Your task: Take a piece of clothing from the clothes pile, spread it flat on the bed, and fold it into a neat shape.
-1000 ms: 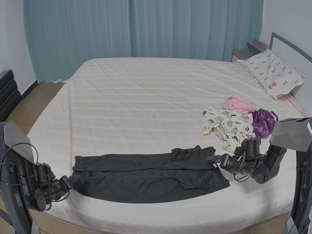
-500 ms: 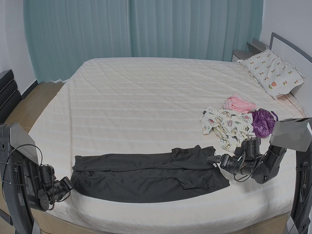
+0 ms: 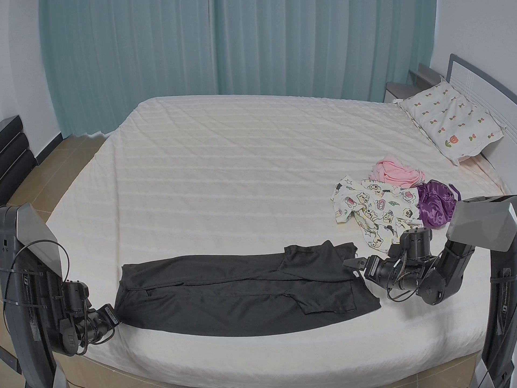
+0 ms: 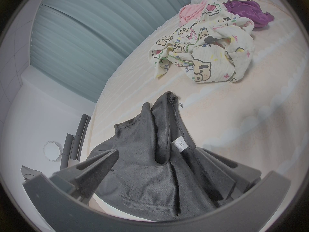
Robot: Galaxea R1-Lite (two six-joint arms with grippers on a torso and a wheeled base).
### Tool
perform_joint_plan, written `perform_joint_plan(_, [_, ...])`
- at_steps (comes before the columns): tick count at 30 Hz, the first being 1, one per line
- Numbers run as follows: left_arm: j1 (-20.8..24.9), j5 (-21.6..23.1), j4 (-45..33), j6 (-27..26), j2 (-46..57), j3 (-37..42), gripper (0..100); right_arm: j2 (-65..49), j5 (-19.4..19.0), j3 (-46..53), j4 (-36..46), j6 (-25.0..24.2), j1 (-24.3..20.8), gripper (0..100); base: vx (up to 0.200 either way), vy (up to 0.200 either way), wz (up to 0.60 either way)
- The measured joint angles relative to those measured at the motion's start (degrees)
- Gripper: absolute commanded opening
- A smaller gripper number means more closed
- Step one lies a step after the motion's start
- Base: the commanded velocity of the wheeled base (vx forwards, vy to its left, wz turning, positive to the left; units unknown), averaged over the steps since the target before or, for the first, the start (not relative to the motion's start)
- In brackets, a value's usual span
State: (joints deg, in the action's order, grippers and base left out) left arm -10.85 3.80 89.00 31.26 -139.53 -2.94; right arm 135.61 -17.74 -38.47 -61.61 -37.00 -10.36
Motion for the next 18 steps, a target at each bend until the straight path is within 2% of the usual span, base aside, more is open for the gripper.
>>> perform_joint_plan(3, [-0.09, 0.00, -0.02, -0.09, -0.07, 0.33, 0, 0.00, 0.00, 0.06, 0.00, -0.02, 0.04, 100, 0.000, 0.000, 0.00])
perform_joint_plan(4, [-0.11, 0.00, 0.00, -0.09, -0.07, 0.40, 100, 0.00, 0.01, 0.06, 0.00, -0.04, 0.04, 100, 0.000, 0.000, 0.00])
perform_joint_plan(18, [-1.19, 0.99, -0.07, 0.62, 5.63, -0.52, 100, 0.00, 0.01, 0.00, -0.02, -0.09, 0.00, 100, 0.000, 0.000, 0.00])
